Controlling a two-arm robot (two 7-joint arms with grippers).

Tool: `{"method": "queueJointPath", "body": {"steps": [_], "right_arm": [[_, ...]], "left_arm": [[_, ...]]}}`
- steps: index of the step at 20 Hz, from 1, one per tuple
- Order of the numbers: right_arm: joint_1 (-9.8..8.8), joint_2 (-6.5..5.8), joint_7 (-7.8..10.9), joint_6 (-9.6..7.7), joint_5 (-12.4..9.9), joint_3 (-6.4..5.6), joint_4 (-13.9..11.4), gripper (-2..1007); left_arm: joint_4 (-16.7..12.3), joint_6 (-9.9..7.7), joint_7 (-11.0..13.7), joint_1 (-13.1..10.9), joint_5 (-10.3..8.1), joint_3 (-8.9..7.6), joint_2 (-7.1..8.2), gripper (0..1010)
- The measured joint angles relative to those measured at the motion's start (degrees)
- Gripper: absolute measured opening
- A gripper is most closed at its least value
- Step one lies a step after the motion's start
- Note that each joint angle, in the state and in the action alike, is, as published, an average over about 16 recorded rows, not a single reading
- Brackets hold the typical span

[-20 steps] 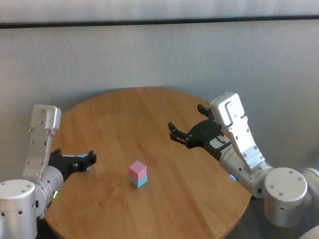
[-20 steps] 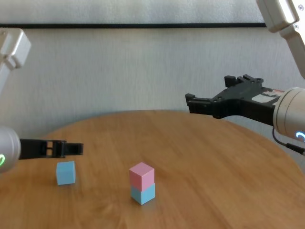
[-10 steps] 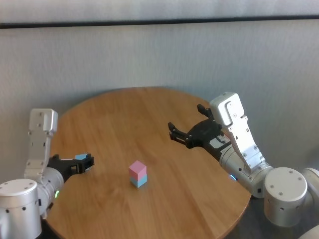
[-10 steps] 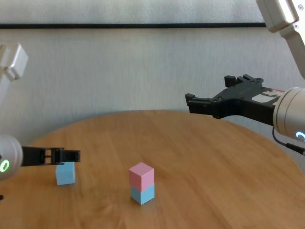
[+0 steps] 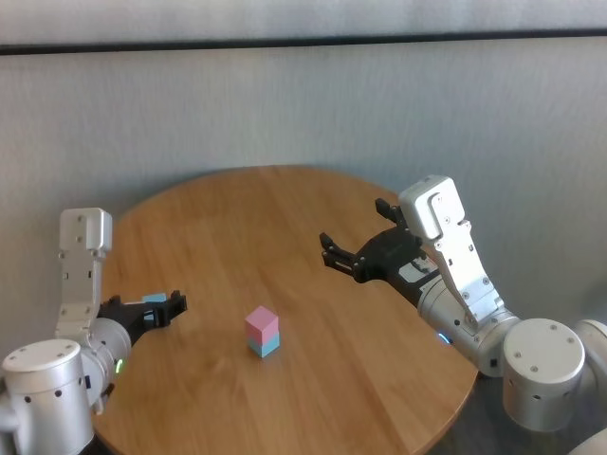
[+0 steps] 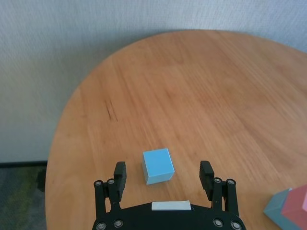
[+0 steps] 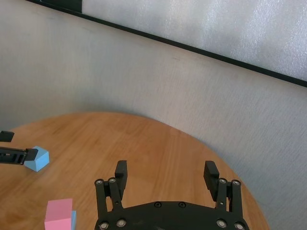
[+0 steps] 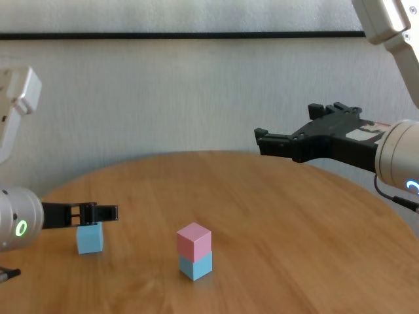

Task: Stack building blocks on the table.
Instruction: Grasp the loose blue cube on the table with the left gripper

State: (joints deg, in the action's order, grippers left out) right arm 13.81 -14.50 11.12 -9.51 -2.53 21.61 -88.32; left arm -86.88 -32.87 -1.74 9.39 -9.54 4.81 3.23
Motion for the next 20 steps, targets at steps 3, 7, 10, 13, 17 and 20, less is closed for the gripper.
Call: {"method": "queueJointPath", "body": {"steps": [3, 7, 10, 13, 17, 20], "right_arm": [[0.0, 0.0, 0.0, 0.0, 0.0, 0.0, 0.0, 1005], [0.0, 0.0, 0.0, 0.0, 0.0, 0.0, 0.0, 1004], [0.0, 0.0, 0.0, -0.01, 0.0, 0.0, 0.0, 1004], [0.0, 0.0, 0.0, -0.01, 0.0, 0.0, 0.0, 1004], [0.0, 0.0, 0.0, -0.01, 0.0, 0.0, 0.0, 1005], [0.0, 0.0, 0.0, -0.01, 0.0, 0.0, 0.0, 1005]], "left_arm": [[0.9, 0.22, 0.1, 0.3, 0.06, -0.41, -0.64, 1003], [2.4, 0.57, 0.4, 1.1, 0.26, -0.83, -1.24, 1003], [3.8, 1.01, 0.9, 1.9, 0.59, -0.88, -1.38, 1002], [5.4, 1.54, 1.5, 2.8, 1.04, -0.83, -1.33, 1002], [7.6, 2.28, 2.2, 4.0, 1.62, -0.87, -1.18, 1003], [9.1, 2.77, 2.8, 4.9, 2.01, -1.0, -1.03, 1002]]}}
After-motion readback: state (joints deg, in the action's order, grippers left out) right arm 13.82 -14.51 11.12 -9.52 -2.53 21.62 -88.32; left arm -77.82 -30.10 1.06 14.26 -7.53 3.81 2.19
